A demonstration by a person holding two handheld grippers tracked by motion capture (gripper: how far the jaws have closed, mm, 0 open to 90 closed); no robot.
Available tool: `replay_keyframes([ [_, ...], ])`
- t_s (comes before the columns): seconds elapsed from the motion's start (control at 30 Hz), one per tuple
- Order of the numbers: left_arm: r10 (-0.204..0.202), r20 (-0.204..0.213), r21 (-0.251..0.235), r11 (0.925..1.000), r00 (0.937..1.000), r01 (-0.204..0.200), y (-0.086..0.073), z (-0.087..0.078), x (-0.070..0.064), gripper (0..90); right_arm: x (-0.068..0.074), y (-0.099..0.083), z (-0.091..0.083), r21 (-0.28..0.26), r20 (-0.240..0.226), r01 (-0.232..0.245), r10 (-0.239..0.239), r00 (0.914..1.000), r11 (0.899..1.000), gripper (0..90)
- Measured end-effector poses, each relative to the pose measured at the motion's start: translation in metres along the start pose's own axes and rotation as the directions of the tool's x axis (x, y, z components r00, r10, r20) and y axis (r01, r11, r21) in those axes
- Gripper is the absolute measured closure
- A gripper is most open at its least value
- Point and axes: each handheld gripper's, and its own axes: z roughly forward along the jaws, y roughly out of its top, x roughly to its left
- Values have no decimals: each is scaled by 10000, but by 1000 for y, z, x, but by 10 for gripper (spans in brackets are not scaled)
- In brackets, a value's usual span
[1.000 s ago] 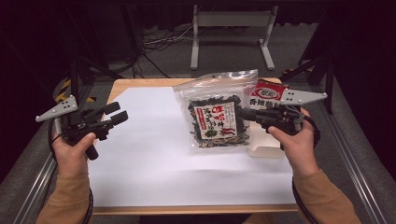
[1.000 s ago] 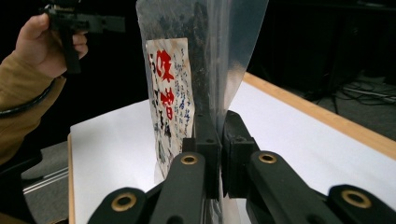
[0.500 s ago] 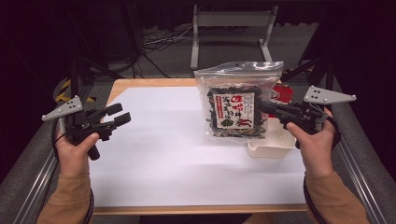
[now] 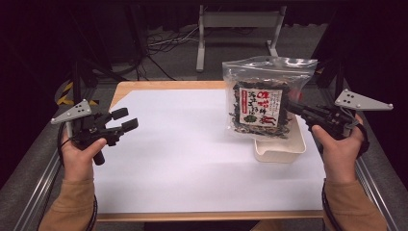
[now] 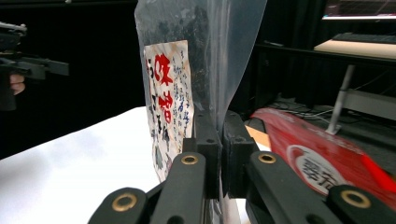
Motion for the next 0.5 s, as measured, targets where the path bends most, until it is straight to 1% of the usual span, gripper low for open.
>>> replay_keyframes([
  [0.2, -11, -41, 26, 10000, 10000, 11, -1, 0, 1, 338, -8, -3, -10, -122, 451, -80, 86, 9989, 9999, 863],
  [0.23, -11, -41, 26, 10000, 10000, 11, -1, 0, 1, 335, -8, -3, -10, -122, 451, -80, 86, 9989, 9999, 863],
  [0.4, 18, -46, 106, 9999, 10000, -18, -1, 2, 1, 325, -12, -5, -17, -244, 911, -76, 98, 9958, 9997, 864],
  [0.43, -34, -48, 136, 9999, 10000, 35, -1, 2, 0, 325, -13, -6, -18, -271, 994, -47, 74, 9950, 9996, 863],
  [0.5, 12, -20, 137, 9999, 10000, -12, -1, 2, 0, 324, -15, -8, -21, -310, 1159, -69, 104, 9932, 9995, 863],
])
